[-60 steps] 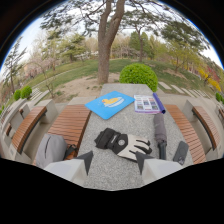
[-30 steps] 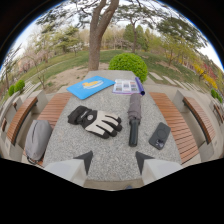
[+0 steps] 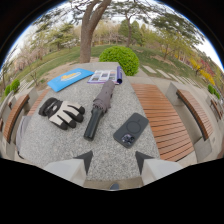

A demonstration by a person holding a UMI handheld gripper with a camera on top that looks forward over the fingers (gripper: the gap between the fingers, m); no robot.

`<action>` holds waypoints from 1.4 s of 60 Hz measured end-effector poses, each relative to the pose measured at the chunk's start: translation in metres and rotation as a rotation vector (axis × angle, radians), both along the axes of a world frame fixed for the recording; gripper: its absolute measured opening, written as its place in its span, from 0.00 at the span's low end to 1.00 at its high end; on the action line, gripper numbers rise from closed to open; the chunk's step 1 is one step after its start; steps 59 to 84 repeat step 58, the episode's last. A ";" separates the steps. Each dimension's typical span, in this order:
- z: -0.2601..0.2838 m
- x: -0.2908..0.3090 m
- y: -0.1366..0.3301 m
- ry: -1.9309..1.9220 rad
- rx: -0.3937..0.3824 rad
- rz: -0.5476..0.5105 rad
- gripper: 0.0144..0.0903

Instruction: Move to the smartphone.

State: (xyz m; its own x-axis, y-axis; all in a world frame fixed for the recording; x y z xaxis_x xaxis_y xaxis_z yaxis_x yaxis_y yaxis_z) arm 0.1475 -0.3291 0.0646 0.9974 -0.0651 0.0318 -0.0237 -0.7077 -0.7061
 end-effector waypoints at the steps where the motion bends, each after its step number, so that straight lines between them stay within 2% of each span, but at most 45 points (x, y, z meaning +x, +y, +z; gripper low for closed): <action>1: -0.002 0.003 0.004 0.000 0.000 0.004 0.93; 19: -0.032 0.038 0.077 0.009 0.003 0.081 0.93; 35: -0.052 0.053 0.127 0.026 -0.001 0.081 0.92; 84: -0.056 0.056 0.139 0.040 -0.015 0.076 0.92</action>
